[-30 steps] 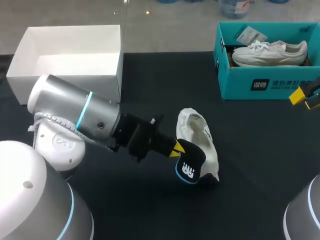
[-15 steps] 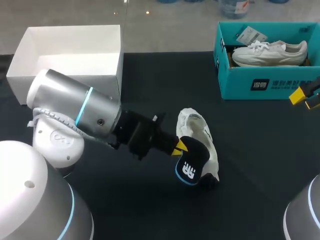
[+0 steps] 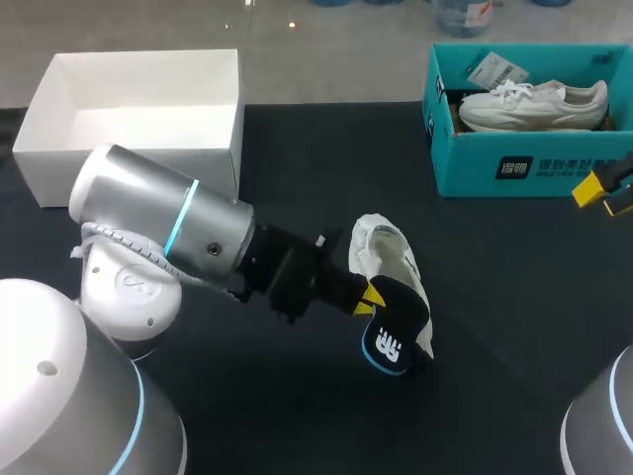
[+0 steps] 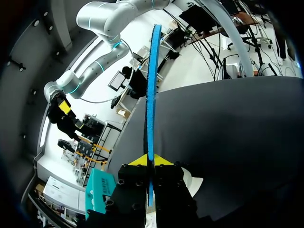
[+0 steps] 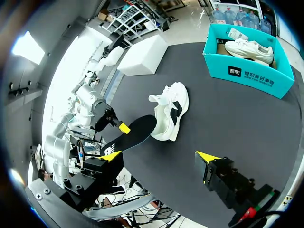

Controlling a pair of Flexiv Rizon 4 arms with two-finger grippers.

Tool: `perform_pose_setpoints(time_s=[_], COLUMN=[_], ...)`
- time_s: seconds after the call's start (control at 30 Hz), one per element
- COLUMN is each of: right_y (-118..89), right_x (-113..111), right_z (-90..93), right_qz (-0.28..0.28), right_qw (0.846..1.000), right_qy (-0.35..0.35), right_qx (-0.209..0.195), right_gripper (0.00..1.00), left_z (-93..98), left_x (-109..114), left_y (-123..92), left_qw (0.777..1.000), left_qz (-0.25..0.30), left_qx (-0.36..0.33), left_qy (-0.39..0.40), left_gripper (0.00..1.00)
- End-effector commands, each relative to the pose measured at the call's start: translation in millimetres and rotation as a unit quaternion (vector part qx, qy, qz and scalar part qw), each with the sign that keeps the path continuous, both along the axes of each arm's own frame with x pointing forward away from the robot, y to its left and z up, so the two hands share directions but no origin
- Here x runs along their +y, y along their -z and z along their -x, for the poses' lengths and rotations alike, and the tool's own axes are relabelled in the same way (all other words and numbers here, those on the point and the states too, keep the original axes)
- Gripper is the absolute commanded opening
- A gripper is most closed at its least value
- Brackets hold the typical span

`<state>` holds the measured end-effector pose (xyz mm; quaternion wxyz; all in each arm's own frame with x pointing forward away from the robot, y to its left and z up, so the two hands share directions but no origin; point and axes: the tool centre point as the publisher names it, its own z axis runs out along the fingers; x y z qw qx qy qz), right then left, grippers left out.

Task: Take the shoe out of the shoebox, open the shoe tongue, remove and reinsert the insole, then place the shoe into the shoebox

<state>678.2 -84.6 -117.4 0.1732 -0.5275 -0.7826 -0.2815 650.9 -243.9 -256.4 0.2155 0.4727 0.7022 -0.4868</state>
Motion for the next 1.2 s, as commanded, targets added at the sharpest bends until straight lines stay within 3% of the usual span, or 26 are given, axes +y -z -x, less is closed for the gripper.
perform_pose_setpoints(time_s=[0.03,0.53,1.2], right_y=[1,1,1], right_x=[0,0,0], right_z=[-1.0,-1.0,-1.0], right_qz=[0.001,0.001,0.001], right_qw=[1.000,1.000,1.000], right_qy=[0.000,0.000,0.000], right_qx=[0.001,0.001,0.001], right_gripper=[1.00,1.00,1.00], left_z=[-2.0,-6.5,-27.7], left_x=[-14,-24,-31], left_y=[6,21,46], left_qw=[1.000,1.000,0.999], left_qz=[-0.001,-0.013,-0.030], left_qx=[0.000,0.012,0.013], left_qy=[-0.002,-0.020,-0.043], left_gripper=[0.00,0.00,0.00])
